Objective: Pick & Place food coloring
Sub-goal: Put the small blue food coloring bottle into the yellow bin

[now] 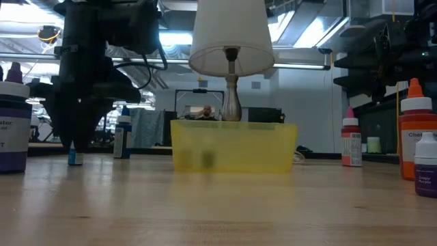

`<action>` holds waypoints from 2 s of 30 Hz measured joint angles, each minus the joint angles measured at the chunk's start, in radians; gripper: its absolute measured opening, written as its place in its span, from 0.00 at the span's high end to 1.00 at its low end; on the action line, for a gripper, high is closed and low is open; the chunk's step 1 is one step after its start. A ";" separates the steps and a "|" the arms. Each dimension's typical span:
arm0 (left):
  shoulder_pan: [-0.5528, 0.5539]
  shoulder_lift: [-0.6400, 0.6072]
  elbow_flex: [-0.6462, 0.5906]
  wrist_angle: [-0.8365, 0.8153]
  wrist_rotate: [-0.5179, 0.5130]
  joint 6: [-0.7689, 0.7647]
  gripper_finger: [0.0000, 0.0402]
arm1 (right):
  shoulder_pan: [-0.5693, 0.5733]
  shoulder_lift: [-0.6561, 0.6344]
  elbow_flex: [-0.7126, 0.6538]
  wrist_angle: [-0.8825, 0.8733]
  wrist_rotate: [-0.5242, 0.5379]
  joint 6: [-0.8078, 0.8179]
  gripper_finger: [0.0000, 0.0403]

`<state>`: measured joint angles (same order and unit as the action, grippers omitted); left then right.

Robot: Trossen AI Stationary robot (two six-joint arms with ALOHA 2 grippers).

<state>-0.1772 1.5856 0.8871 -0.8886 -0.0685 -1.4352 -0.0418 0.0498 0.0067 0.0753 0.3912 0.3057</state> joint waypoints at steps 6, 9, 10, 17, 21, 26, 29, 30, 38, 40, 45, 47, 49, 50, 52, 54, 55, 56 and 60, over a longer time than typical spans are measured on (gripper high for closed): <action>0.000 0.000 0.011 0.001 0.000 0.025 0.83 | 0.000 0.000 0.000 0.000 0.000 0.000 0.30; 0.003 -0.008 0.033 -0.003 -0.010 0.036 0.83 | 0.000 0.000 0.000 0.000 0.000 0.000 0.30; 0.004 -0.014 0.042 -0.006 -0.018 0.038 0.83 | 0.000 0.000 0.000 0.000 0.000 0.000 0.30; 0.023 -0.050 0.132 -0.024 -0.045 0.108 0.84 | 0.000 0.000 0.000 0.000 0.000 0.000 0.30; 0.032 -0.051 0.215 -0.066 -0.066 0.172 0.84 | 0.000 0.000 0.000 0.000 0.000 0.000 0.30; 0.054 -0.051 0.316 -0.076 -0.079 0.274 0.84 | 0.000 0.000 0.000 0.000 0.000 0.000 0.30; 0.070 -0.042 0.378 -0.076 -0.080 0.337 0.84 | 0.000 0.000 0.000 0.000 0.000 0.000 0.30; 0.075 -0.036 0.398 -0.076 -0.080 0.358 0.84 | 0.000 0.000 0.000 0.000 0.000 0.000 0.30; 0.116 0.058 0.556 -0.087 -0.049 0.551 0.84 | 0.000 0.000 0.000 0.000 0.000 0.000 0.30; 0.126 0.088 0.599 -0.088 -0.026 0.608 0.84 | 0.000 0.000 0.000 0.000 0.000 0.000 0.30; 0.149 0.189 0.715 -0.109 0.019 0.766 0.84 | 0.000 0.000 0.000 0.000 0.000 0.000 0.30; 0.160 0.225 0.752 -0.114 0.037 0.827 0.84 | 0.000 0.000 0.000 0.000 0.000 0.000 0.30; 0.167 0.264 0.786 -0.118 0.054 0.878 0.84 | 0.000 0.000 0.000 0.000 0.000 0.000 0.30; 0.169 0.282 0.797 -0.119 0.063 0.902 0.84 | 0.000 0.000 0.000 0.000 0.000 0.000 0.30; 0.169 0.313 0.816 -0.127 0.074 0.948 0.84 | 0.000 0.000 0.000 0.000 0.000 0.000 0.30; 0.168 0.344 0.833 -0.127 0.089 0.981 0.84 | 0.000 0.000 0.000 0.000 0.000 0.000 0.30; 0.167 0.357 0.836 -0.132 0.094 0.995 0.84 | 0.000 0.000 0.000 0.000 0.000 0.000 0.30; 0.165 0.372 0.839 -0.135 0.097 1.008 0.84 | 0.000 0.000 0.000 0.000 0.000 0.000 0.30; 0.151 0.423 0.845 -0.135 0.097 1.050 0.84 | 0.000 0.000 0.000 0.000 0.000 0.000 0.30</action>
<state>-0.0257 2.0087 1.7317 -1.0234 0.0282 -0.3851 -0.0420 0.0502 0.0069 0.0753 0.3913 0.3058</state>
